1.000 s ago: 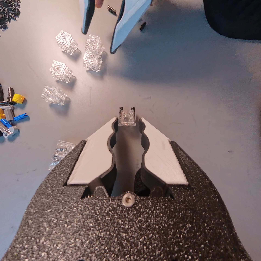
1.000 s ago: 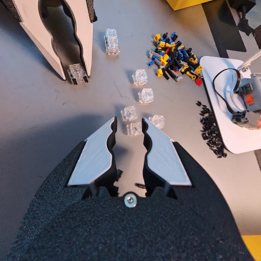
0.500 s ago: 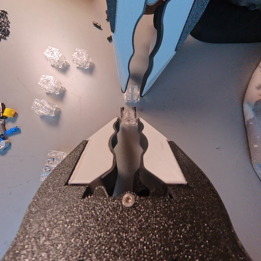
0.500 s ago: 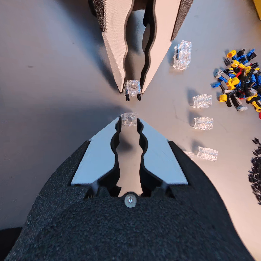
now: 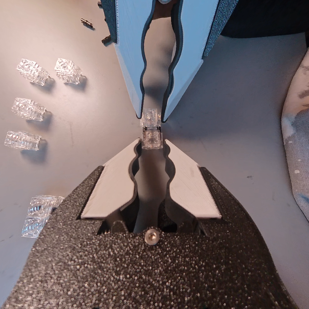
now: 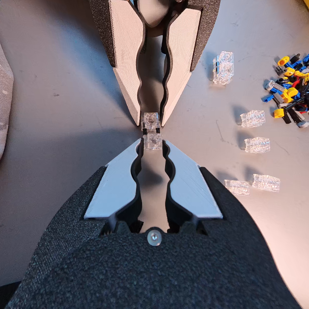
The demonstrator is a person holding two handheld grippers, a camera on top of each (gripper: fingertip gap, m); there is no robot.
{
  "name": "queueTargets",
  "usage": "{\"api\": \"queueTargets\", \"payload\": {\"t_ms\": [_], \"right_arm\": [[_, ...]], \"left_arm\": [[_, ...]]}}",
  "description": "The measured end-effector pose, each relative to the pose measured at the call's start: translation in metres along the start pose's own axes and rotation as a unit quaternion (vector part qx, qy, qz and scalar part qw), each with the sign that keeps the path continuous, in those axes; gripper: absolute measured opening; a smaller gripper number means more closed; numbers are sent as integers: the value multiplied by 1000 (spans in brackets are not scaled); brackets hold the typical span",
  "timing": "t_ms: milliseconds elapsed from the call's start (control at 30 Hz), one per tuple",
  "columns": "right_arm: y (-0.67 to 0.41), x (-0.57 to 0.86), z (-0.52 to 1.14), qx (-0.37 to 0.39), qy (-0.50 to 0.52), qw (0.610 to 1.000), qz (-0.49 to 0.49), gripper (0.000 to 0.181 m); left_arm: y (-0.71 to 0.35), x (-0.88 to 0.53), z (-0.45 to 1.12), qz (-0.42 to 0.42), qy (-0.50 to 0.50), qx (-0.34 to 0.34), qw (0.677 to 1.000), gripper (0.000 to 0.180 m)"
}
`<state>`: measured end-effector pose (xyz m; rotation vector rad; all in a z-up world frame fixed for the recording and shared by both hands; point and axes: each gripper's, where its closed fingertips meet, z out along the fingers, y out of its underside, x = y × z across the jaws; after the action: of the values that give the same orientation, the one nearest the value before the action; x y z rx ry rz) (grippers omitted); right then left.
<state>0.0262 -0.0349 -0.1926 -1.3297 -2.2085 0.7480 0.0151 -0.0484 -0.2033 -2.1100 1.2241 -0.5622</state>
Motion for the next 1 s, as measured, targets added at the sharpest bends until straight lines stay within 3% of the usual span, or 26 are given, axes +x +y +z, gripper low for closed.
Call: {"api": "queueTargets", "payload": {"t_ms": [267,1000], "right_arm": [[3,-2,-4,23,-23,999,19,28],[4,-4,1,35,-36,998,28,23]], "left_arm": [[1,0,0,0,4,4,1000,23],[-2,2,-1,1,13,15,1000,21]]}}
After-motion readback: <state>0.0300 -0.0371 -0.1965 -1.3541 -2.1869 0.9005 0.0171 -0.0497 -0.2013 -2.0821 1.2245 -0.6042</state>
